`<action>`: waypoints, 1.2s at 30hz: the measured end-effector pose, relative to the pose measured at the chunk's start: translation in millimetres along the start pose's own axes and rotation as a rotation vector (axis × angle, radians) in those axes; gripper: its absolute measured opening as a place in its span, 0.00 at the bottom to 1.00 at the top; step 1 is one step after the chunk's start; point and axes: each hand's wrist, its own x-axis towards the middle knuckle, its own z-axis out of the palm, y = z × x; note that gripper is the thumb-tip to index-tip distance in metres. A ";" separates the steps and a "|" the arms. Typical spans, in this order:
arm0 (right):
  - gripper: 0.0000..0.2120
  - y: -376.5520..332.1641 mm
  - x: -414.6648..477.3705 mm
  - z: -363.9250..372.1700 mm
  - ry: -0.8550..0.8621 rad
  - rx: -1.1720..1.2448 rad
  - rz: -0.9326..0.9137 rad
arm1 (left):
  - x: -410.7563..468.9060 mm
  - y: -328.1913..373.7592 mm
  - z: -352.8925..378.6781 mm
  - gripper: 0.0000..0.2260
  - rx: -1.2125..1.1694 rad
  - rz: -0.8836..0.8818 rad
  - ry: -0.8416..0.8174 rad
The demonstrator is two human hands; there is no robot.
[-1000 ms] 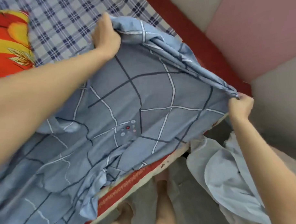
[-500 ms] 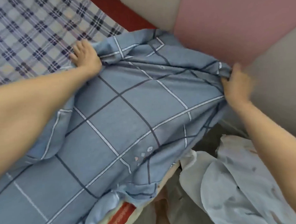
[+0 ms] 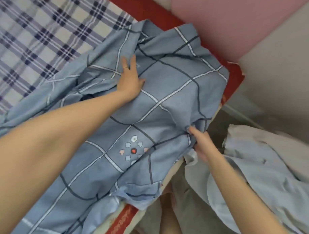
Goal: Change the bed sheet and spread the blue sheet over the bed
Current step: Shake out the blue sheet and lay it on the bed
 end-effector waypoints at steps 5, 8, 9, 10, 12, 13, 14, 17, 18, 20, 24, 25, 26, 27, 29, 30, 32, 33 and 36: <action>0.09 -31.3 -9.0 -11.1 0.033 0.129 -0.093 | 5.9 41.8 17.6 0.42 -0.032 0.117 -0.131; 0.09 -80.1 -4.5 -36.0 0.410 -0.010 -0.466 | 11.0 60.8 30.6 0.41 0.183 0.208 -0.334; 0.09 -94.7 -10.6 -45.4 0.532 -0.085 -0.592 | 12.4 66.0 34.6 0.42 0.235 0.188 -0.404; 0.10 -103.1 -12.3 -54.6 0.643 -0.161 -0.660 | 13.8 67.4 37.3 0.43 0.256 0.149 -0.452; 0.08 -106.1 -9.1 -69.9 0.733 -0.135 -0.647 | 17.5 72.1 43.2 0.42 0.247 0.082 -0.475; 0.06 -99.8 -4.6 -72.5 0.673 -0.023 -0.579 | 17.3 72.2 45.8 0.41 0.235 0.058 -0.456; 0.07 -94.9 -1.0 -74.5 0.540 0.143 -0.466 | 18.3 76.6 48.3 0.38 0.227 0.050 -0.417; 0.20 -82.0 12.7 -75.5 0.104 0.573 -0.182 | 22.8 89.4 47.9 0.28 0.190 0.058 -0.191; 0.22 -80.3 15.0 -76.1 0.080 0.626 -0.162 | 28.1 94.0 46.5 0.28 0.178 0.081 -0.103; 0.22 -80.5 20.6 -77.0 0.098 0.736 -0.171 | 47.0 105.7 41.9 0.33 0.191 0.175 0.016; 0.23 -84.7 31.2 -76.2 0.088 0.971 -0.180 | 84.4 123.9 36.8 0.38 0.270 0.295 -0.030; 0.20 -87.3 32.4 -74.9 0.099 0.948 -0.153 | 89.9 127.9 36.9 0.36 0.298 0.297 -0.065; 0.19 -90.1 32.5 -74.6 0.113 0.877 -0.112 | 94.3 130.8 37.7 0.33 0.336 0.286 -0.080; 0.19 -90.8 31.6 -73.6 0.114 0.750 -0.065 | 96.6 130.6 37.3 0.29 0.369 0.273 -0.072; 0.16 -95.4 26.5 -76.6 0.086 0.435 -0.021 | 100.5 133.2 35.9 0.18 0.402 0.253 -0.037; 0.12 -99.4 19.8 -79.1 0.062 0.292 -0.046 | 99.8 132.2 34.3 0.15 0.375 0.248 -0.006; 0.06 -111.3 16.0 -93.2 0.011 0.115 -0.179 | 104.6 135.7 27.0 0.15 0.217 0.210 0.098; 0.08 -117.8 15.4 -101.0 0.052 0.073 -0.323 | 107.1 138.4 20.2 0.16 0.099 0.198 0.179; 0.15 -143.9 28.8 -122.9 0.446 -0.021 -0.781 | 130.0 142.6 0.5 0.16 -0.142 0.252 0.361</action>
